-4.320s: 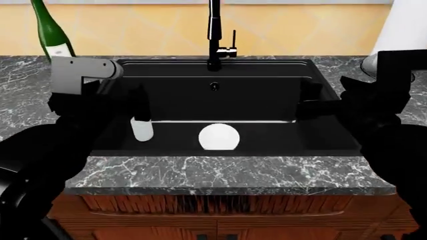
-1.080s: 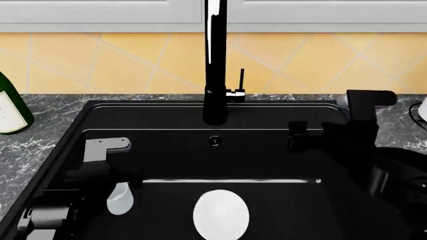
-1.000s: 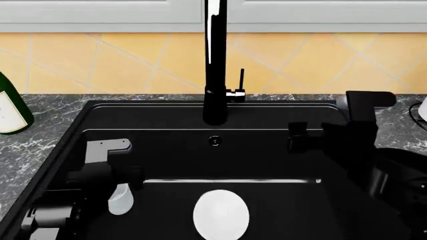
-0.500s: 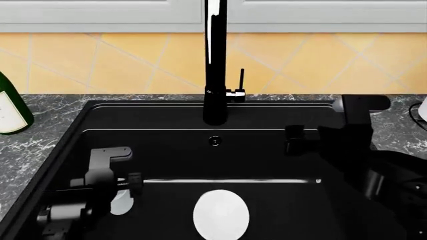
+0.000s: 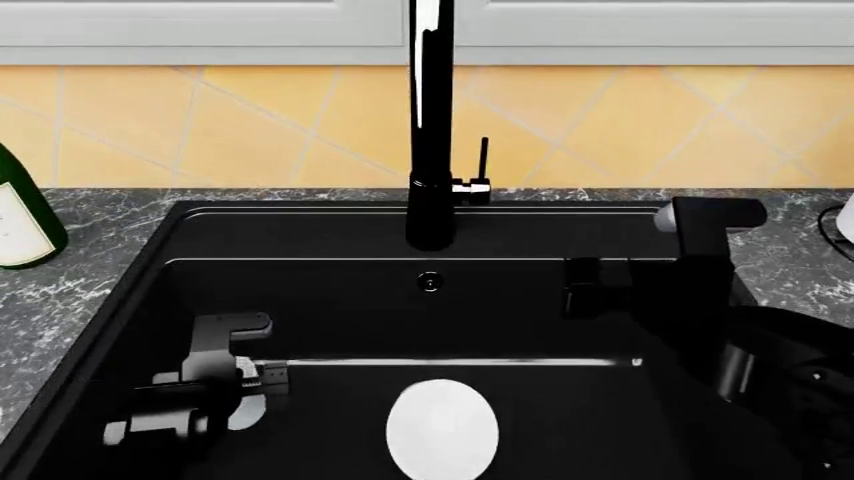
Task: Pick the cup and bowl from the sink and place them on the counter for drying.
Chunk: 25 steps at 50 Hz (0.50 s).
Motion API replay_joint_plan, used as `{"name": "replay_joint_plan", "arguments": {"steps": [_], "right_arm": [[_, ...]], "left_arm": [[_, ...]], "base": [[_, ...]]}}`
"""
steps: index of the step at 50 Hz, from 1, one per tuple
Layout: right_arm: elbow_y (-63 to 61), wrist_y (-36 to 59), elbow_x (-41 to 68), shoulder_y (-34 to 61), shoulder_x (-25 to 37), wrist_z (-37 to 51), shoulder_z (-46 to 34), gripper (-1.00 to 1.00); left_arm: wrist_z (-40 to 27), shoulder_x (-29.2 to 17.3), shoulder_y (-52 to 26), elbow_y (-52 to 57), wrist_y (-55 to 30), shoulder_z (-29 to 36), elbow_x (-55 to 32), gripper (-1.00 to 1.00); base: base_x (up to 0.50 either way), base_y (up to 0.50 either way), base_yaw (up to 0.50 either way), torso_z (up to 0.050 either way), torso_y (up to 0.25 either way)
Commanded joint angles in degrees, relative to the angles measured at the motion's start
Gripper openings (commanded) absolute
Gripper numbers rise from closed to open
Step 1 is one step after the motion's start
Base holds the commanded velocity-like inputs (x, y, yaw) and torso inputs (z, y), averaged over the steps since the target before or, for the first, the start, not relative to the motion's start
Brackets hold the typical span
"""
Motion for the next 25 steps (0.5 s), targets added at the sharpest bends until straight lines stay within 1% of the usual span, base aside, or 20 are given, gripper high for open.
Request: {"name": "replay_joint_plan", "arguments": {"steps": [1,10,11,12,13,17,21,23,24,25], "right_arm": [[0.80,-0.98,-0.27,-0.66,-0.19,-0.29,-0.58,1.00],[0.88,-1.32,-0.27,-1.00,-0.17,-0.32,-0.92,1.00],[0.95,-1.42,-0.28,-1.05,-0.15,-0.39,-0.96,1.00],[1.00,-1.51,-0.27,-1.09,-0.20,-0.38,-0.92,1.00],[1.04,-1.60,-0.28,-1.11,-0.19,-0.43,-0.97,1.00],[1.22,-1.84,-0.27,-1.06,-0.27,-0.55,-1.10,1.00],[0.91,-1.87,-0.01,-1.23,-0.17,-0.51,-0.93,1.00],[0.80,-1.89,0.07,-1.36,-0.09,-0.46,-0.83,1.00],[0.79,-1.91,0.14,-1.43,-0.04,-0.43,-0.68,1.00],[0.83,-1.96,0.13,-1.42,-0.03,-0.43,-0.69,1.00]], "left_arm": [[1.87,1.51,-2.13,-9.24,4.92,-0.05,2.03,1.00],[4.01,2.17,-2.09,-9.14,5.14,-0.89,4.43,1.00],[3.82,2.16,-2.16,-8.98,5.43,-0.77,4.73,-1.00],[1.49,2.14,-2.06,-8.47,6.07,0.23,6.15,-1.00],[1.23,1.79,-1.32,-6.03,5.43,0.57,6.41,-1.00],[-0.19,-0.22,3.64,10.08,-4.30,-0.95,3.87,-1.00],[-1.39,-2.03,7.32,20.75,-9.80,-1.95,2.31,-1.00],[-1.25,-2.63,9.03,26.26,-13.05,-4.27,-0.45,-1.00],[-2.58,-2.97,10.22,31.35,-15.73,-4.11,-0.64,-1.00],[-3.02,-3.05,10.58,33.27,-17.05,-4.36,-1.05,-1.00]], "base": [[0.00,0.00,0.00,0.000,0.000],[0.00,0.00,0.00,0.000,0.000],[0.00,0.00,0.00,0.000,0.000],[0.00,0.00,0.00,0.000,0.000],[0.00,0.00,0.00,0.000,0.000],[0.00,0.00,0.00,0.000,0.000],[0.00,0.00,0.00,0.000,0.000],[0.00,0.00,0.00,0.000,0.000],[0.00,0.00,0.00,0.000,0.000],[0.00,0.00,0.00,0.000,0.000]]}}
